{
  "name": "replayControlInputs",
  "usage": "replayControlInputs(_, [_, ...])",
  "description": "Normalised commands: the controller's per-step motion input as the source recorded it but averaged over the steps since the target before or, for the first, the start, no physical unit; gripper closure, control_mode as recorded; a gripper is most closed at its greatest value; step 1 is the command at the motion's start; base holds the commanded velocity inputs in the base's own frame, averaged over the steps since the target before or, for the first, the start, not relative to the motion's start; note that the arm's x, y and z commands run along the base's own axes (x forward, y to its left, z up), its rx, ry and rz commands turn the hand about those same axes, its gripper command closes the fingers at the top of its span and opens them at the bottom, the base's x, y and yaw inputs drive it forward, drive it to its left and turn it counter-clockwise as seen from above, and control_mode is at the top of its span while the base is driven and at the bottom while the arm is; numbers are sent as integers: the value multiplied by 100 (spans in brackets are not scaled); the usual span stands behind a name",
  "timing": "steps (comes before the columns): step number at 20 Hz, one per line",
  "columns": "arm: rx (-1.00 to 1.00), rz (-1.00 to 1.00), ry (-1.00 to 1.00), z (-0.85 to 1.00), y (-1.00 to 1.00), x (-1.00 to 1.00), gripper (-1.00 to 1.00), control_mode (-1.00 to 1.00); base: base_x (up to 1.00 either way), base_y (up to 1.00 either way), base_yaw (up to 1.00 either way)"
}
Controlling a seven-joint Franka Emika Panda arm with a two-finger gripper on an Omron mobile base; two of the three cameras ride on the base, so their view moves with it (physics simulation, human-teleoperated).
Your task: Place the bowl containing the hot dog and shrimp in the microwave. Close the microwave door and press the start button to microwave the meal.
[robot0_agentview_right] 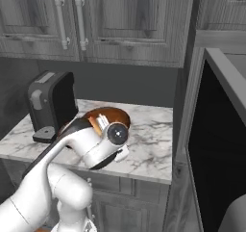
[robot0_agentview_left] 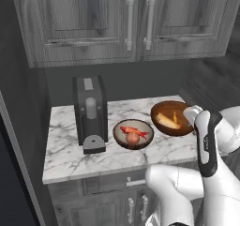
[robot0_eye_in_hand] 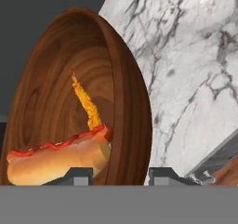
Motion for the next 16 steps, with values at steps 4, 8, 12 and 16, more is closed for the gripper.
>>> replayControlInputs(4, [0,13,-1,73,44,-60,100,-100,0,0,0])
replayControlInputs(8, [-1,1,5,38,20,-50,100,-100,0,0,0])
replayControlInputs(12, [-6,-1,7,28,28,-30,100,-100,0,0,0])
replayControlInputs(16, [-3,-7,1,15,9,-4,100,-100,0,0,0])
